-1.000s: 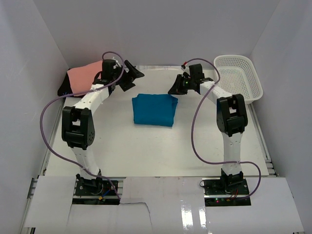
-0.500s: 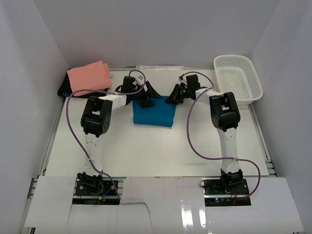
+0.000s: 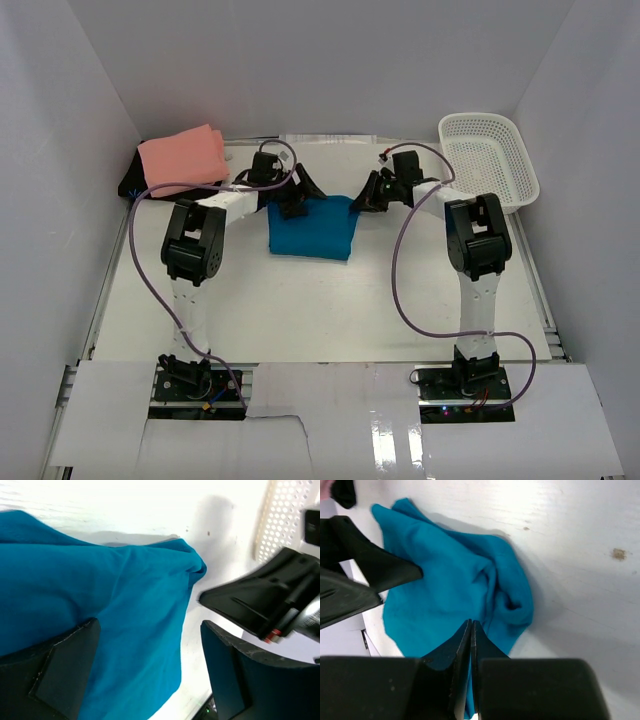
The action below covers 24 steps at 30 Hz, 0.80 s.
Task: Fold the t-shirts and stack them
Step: Fold the long partially folded tshirt into a neat square, then put the neatly folded tshirt into the corner of the board with the left arm
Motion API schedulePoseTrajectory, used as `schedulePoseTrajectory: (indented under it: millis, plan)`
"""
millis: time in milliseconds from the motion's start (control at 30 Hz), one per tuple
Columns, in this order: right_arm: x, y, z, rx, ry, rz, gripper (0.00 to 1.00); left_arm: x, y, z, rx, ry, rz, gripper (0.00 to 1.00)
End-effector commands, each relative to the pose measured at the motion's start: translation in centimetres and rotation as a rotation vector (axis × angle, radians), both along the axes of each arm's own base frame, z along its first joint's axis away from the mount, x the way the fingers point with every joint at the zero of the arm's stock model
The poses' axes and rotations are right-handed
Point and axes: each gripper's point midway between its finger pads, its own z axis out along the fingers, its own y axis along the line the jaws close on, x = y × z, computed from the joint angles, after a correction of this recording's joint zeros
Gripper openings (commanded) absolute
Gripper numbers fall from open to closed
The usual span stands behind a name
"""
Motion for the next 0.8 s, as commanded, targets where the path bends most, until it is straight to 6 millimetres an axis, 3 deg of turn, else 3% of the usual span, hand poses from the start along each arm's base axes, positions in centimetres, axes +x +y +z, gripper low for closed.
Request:
schedulePoseTrajectory:
  millis: [0,67,100,233,400,533,767]
  plan:
    - [1.3,0.3,6.2,0.049,-0.178,0.03,0.08,1.1,1.8,7.1,0.069,-0.102,0.071,0.93]
    - [1.5,0.6,7.2,0.064,-0.202,0.05,0.08,0.3,3.3,7.2,0.149,-0.067,0.122,0.95]
    - [1.4,0.6,7.4,0.066,-0.201,0.056,0.08,-0.2,3.8,8.5,0.159,-0.087,0.13,0.96]
    - [1.1,0.6,7.3,0.062,-0.181,0.067,0.08,-1.9,6.4,8.2,0.242,-0.073,0.164,0.98]
    - [0.8,0.6,7.8,0.063,-0.189,0.079,0.08,-2.7,9.1,6.6,0.363,-0.062,0.202,0.98]
    - [0.0,0.4,8.3,0.06,-0.199,0.086,0.09,-2.9,11.1,4.1,0.477,-0.009,0.238,0.98]
    - [-1.9,-0.5,11.1,0.06,-0.251,0.094,0.1,-2.2,12.5,1.5,0.543,0.034,0.291,0.98]
